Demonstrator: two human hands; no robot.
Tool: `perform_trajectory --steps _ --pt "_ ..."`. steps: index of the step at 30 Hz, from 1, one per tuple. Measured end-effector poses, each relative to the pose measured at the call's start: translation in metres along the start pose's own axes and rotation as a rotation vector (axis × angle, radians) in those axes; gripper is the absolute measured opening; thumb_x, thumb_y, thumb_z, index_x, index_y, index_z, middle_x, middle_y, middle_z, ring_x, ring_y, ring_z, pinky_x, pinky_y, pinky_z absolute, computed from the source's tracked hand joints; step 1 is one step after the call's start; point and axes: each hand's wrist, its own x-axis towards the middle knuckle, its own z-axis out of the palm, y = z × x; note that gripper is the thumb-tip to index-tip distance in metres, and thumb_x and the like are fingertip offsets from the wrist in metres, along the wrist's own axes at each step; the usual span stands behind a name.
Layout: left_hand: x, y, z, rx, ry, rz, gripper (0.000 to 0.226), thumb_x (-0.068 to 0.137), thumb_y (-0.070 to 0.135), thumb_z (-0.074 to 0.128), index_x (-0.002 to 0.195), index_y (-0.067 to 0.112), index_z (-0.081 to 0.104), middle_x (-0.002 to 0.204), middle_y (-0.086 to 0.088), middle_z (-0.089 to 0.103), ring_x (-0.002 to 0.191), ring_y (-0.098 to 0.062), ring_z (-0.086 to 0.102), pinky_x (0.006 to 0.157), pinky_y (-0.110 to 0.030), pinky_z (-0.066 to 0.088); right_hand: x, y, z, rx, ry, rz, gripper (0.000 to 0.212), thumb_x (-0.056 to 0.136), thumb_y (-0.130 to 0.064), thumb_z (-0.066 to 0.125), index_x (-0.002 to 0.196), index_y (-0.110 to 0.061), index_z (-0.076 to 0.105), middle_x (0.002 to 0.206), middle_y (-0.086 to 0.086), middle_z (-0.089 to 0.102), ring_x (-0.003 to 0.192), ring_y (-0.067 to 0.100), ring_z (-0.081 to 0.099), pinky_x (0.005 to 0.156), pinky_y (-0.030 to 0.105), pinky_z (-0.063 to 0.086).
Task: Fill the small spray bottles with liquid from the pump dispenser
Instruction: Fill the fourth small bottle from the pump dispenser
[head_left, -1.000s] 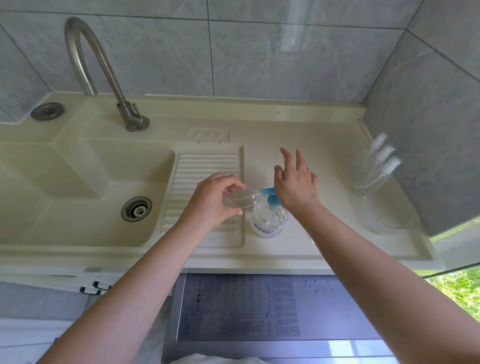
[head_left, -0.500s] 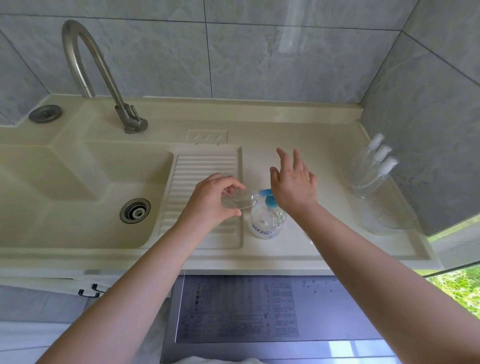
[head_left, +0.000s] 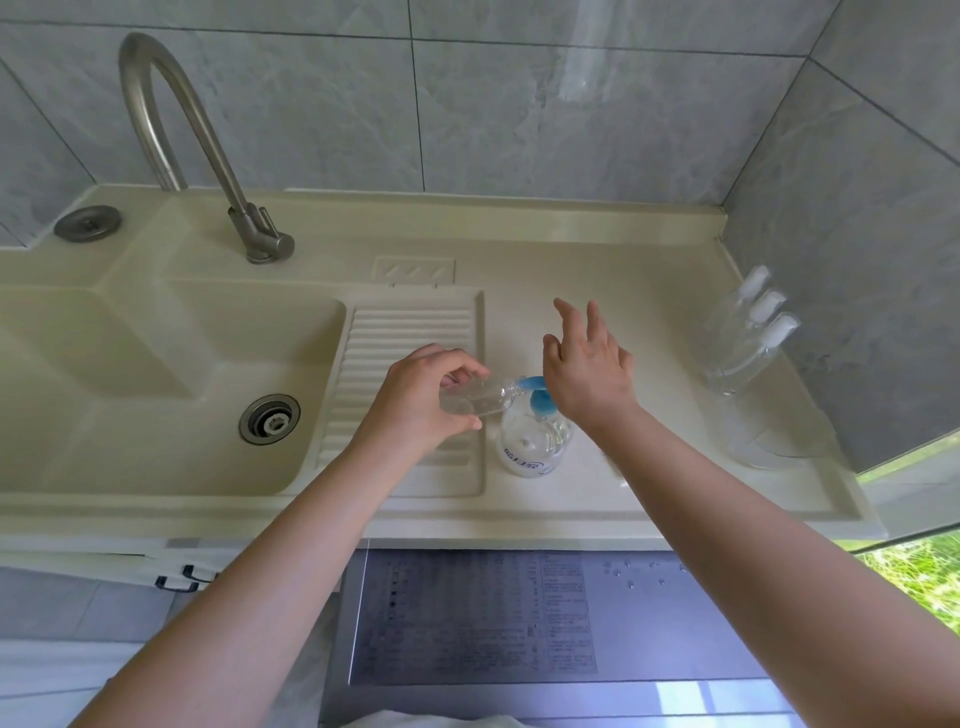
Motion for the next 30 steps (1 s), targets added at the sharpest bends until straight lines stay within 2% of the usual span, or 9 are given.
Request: perform_trajectory --steps 3,8,11,17,24,27,30 --pt "0.0006 0.0002 0.0006 0.006 -0.004 -0.004 0.054 0.054 0.010 0.093 0.101 0.029 0.073 0.095 0.008 0.062 0.088 -0.006 0.060 0.078 -0.003 0.040 -0.0021 0.0016 0.0048 -0.061 0.037 -0.048 0.050 0.105 -0.028 0.028 0.155 -0.030 0.023 0.166 0.012 0.011 0.150 0.030 0.018 0.117 0.047 0.016" --pt "0.0002 0.0002 0.0010 0.026 -0.003 0.005 0.054 0.055 0.010 0.092 0.101 0.028 0.073 0.095 0.008 0.061 0.087 -0.005 0.059 0.074 0.000 0.037 -0.0024 0.0021 0.0038 -0.030 0.066 -0.022 0.049 0.106 -0.032 0.029 0.155 -0.031 0.024 0.166 0.011 0.012 0.151 0.029 0.019 0.118 0.046 0.015" --pt "0.0000 -0.0002 0.0001 0.015 0.001 0.008 0.053 0.055 0.010 0.093 0.101 0.028 0.073 0.095 0.007 0.061 0.087 -0.006 0.059 0.076 0.001 0.036 -0.0004 -0.0006 -0.0018 0.006 0.039 -0.008 0.050 0.106 -0.036 0.030 0.155 -0.031 0.023 0.166 0.011 0.010 0.151 0.028 0.019 0.118 0.047 0.014" --pt "-0.0004 0.0000 0.0013 0.018 0.003 0.011 0.054 0.055 0.010 0.093 0.101 0.028 0.073 0.094 0.008 0.061 0.087 -0.004 0.058 0.077 0.001 0.037 -0.0025 0.0021 0.0041 -0.062 0.028 -0.030 0.051 0.105 -0.029 0.027 0.156 -0.031 0.022 0.167 0.011 0.010 0.152 0.029 0.015 0.117 0.046 0.014" --pt "0.0004 -0.0012 0.0000 -0.001 0.007 -0.004 0.054 0.053 0.009 0.092 0.099 0.030 0.072 0.095 0.006 0.062 0.087 -0.005 0.059 0.076 0.000 0.038 0.0016 -0.0006 -0.0014 0.021 0.001 -0.006 0.050 0.106 -0.034 0.030 0.156 -0.031 0.022 0.167 0.012 0.008 0.152 0.029 0.016 0.118 0.047 0.013" --pt "0.0008 -0.0004 0.0015 0.004 0.005 -0.003 0.055 0.053 0.010 0.093 0.099 0.030 0.072 0.095 0.006 0.062 0.087 -0.007 0.060 0.077 -0.002 0.039 -0.0001 0.0009 0.0013 -0.043 0.017 -0.035 0.050 0.106 -0.030 0.029 0.156 -0.031 0.022 0.166 0.012 0.009 0.152 0.030 0.015 0.117 0.047 0.014" --pt "0.0012 0.0007 0.0019 0.004 0.005 -0.006 0.054 0.053 0.009 0.093 0.098 0.031 0.072 0.094 0.007 0.062 0.086 -0.005 0.059 0.075 0.001 0.036 -0.0005 0.0018 0.0040 -0.072 0.037 -0.051 0.050 0.106 -0.028 0.029 0.155 -0.030 0.022 0.167 0.011 0.008 0.152 0.029 0.014 0.118 0.047 0.014"
